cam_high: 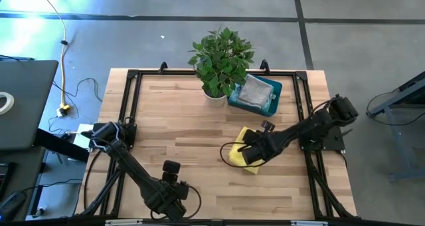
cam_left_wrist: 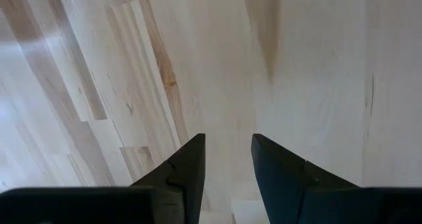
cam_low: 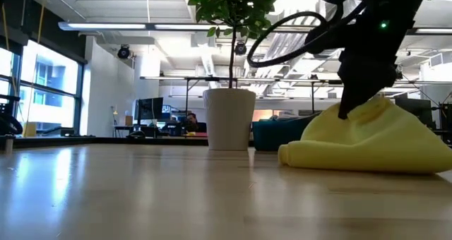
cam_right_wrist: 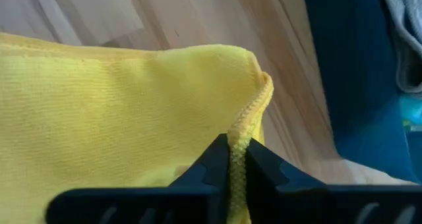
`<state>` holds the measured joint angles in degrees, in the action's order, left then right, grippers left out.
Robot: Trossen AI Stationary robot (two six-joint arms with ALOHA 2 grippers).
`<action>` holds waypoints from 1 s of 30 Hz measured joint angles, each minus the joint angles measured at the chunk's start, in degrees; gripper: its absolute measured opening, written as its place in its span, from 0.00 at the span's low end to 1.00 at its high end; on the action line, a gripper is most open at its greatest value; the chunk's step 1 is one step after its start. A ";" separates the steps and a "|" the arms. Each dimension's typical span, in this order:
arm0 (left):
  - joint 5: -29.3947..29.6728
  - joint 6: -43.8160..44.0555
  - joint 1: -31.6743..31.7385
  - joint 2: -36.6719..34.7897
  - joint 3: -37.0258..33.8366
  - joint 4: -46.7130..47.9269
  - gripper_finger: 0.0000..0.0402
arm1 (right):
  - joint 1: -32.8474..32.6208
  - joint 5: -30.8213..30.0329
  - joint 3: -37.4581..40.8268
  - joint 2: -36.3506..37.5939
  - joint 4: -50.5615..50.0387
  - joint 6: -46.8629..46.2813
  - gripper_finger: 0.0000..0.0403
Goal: Fold microfiber towels
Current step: Fold the yellow towel, then put the yellow towel into the blue bin
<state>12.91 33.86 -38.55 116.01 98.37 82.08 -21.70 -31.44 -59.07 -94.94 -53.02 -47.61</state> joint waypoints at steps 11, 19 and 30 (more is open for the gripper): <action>-0.02 -0.02 1.48 0.00 0.00 0.05 0.28 | 1.10 -2.73 -1.72 0.00 -11.93 -3.87 0.44; -0.04 -0.61 1.51 0.00 0.00 0.67 0.28 | -2.47 9.33 -2.12 0.02 8.48 -3.41 0.44; -0.07 -0.52 0.05 0.00 0.00 0.66 0.28 | -8.24 13.56 2.02 -4.30 30.39 -0.90 0.43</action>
<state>12.84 33.34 -38.50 116.01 98.37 82.74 -29.94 -17.88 -57.05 -99.24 -22.63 -48.51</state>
